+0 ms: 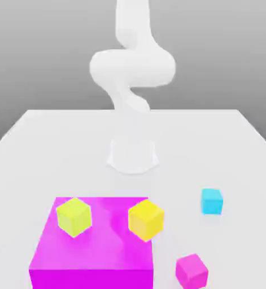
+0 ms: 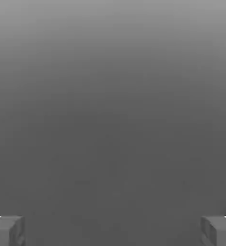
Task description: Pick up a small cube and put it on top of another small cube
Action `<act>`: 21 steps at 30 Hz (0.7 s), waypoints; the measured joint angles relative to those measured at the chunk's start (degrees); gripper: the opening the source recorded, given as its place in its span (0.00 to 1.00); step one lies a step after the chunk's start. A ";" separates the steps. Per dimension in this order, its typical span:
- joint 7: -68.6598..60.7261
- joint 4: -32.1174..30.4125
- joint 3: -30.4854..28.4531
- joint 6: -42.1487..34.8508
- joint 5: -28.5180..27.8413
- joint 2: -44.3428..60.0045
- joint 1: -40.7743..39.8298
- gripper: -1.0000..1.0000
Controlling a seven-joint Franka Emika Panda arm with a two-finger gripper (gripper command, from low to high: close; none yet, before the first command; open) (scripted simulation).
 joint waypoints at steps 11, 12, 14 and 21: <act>-22.64 -17.24 1.99 15.59 3.20 19.63 17.89 0.50; -24.55 -18.76 2.35 16.97 3.39 21.34 19.38 0.50; -28.16 -21.80 2.92 19.71 3.49 24.76 22.50 0.50; -39.49 -32.45 7.29 29.38 2.03 36.68 30.43 0.50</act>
